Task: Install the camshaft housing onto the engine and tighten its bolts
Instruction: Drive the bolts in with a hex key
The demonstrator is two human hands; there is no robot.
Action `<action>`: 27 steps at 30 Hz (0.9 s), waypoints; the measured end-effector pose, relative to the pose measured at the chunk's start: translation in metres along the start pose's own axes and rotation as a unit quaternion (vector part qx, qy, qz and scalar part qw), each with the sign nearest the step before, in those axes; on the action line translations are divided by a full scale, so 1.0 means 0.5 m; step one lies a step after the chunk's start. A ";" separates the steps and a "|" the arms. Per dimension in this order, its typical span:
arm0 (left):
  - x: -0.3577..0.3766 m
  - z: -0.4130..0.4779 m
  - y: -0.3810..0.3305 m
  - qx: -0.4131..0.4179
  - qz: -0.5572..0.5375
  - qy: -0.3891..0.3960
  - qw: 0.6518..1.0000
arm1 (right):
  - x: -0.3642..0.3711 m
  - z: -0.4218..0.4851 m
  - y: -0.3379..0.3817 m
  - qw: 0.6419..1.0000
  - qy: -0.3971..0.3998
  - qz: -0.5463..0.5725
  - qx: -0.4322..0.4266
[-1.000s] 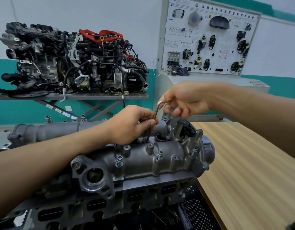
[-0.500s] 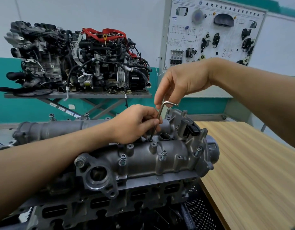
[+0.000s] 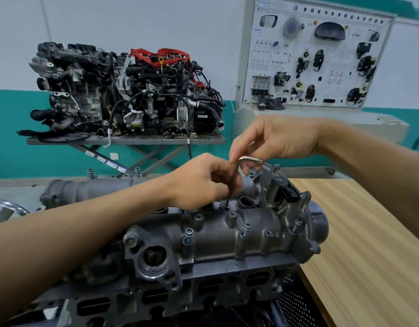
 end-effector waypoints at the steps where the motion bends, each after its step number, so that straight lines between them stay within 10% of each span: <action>1: 0.001 0.002 0.004 -0.004 -0.011 0.005 1.000 | -0.001 -0.009 -0.009 1.000 -0.017 0.021 -0.006; 11: -0.115 0.030 -0.063 0.021 -0.127 -0.103 0.986 | -0.074 0.008 0.017 0.940 -0.196 0.268 -0.079; 27: -0.145 -0.102 0.039 -0.035 -0.018 -0.099 0.994 | 0.081 0.056 0.027 0.885 -0.376 0.244 -0.127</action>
Point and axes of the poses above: each hand's wrist, its own z-axis towards the middle knuckle, its own x-axis out of the palm, y = z × x, the point moved 10 cm from there along z, towards the middle knuckle, and after that the axes turned 3 degrees about -y, right-handed, at the moved point
